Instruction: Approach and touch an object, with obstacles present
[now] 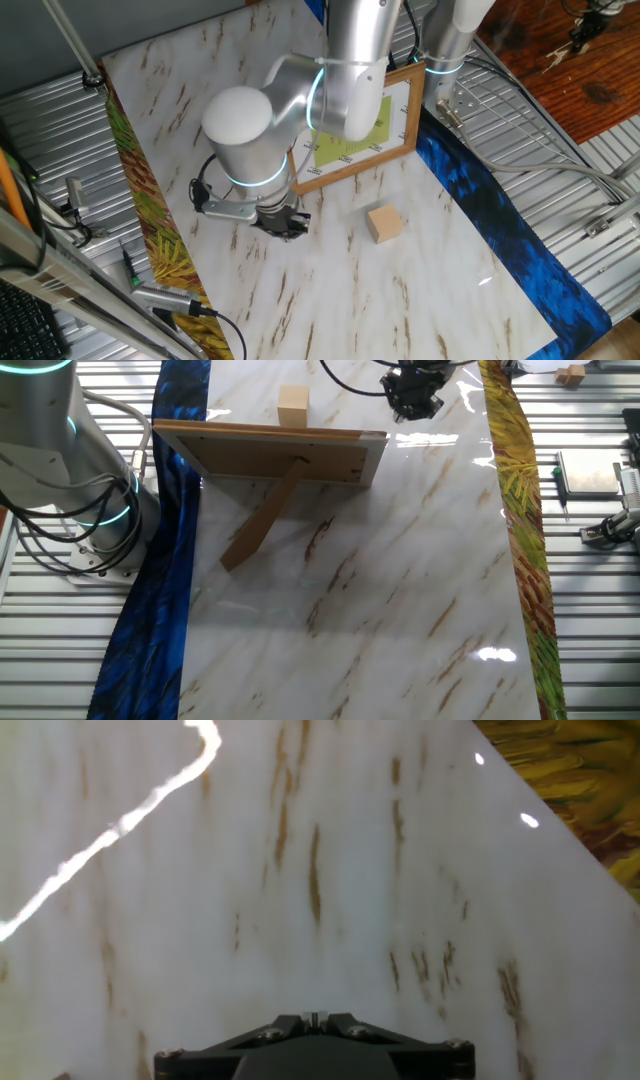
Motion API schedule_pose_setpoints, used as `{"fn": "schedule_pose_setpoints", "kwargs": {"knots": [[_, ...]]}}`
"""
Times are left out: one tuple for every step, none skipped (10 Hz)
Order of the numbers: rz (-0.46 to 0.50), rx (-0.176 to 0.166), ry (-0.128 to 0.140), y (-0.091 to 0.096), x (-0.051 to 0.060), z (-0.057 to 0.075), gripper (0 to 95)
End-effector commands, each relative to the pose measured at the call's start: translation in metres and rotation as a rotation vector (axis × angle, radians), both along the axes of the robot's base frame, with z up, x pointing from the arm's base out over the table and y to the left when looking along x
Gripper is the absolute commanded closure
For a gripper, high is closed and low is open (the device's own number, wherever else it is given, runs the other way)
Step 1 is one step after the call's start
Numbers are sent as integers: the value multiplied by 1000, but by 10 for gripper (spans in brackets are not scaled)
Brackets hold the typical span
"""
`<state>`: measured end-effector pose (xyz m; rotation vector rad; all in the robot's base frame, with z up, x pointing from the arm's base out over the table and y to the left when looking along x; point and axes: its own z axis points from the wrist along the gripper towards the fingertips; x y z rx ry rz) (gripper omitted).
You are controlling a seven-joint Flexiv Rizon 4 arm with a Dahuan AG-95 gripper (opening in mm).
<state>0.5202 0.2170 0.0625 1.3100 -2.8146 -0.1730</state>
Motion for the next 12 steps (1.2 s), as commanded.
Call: {"fn": "schedule_pose_setpoints", "kwargs": {"knots": [[21, -4, -5, -16, 22, 0, 950], [55, -2, -5, -33, 42, 0, 950], [88, 1, -8, -53, 61, 0, 950], [117, 3, -9, -66, 73, 0, 950], [130, 3, -7, -72, 79, 1, 950], [146, -15, -7, -80, 86, 2, 950], [140, -10, -9, -80, 86, 2, 950], [142, 7, -11, -80, 86, 2, 950], [144, 1, -10, -80, 86, 2, 950], [127, 1, -11, -80, 86, 2, 950], [69, -5, -20, -80, 86, 2, 950], [17, -12, -25, -80, 86, 2, 950]]}}
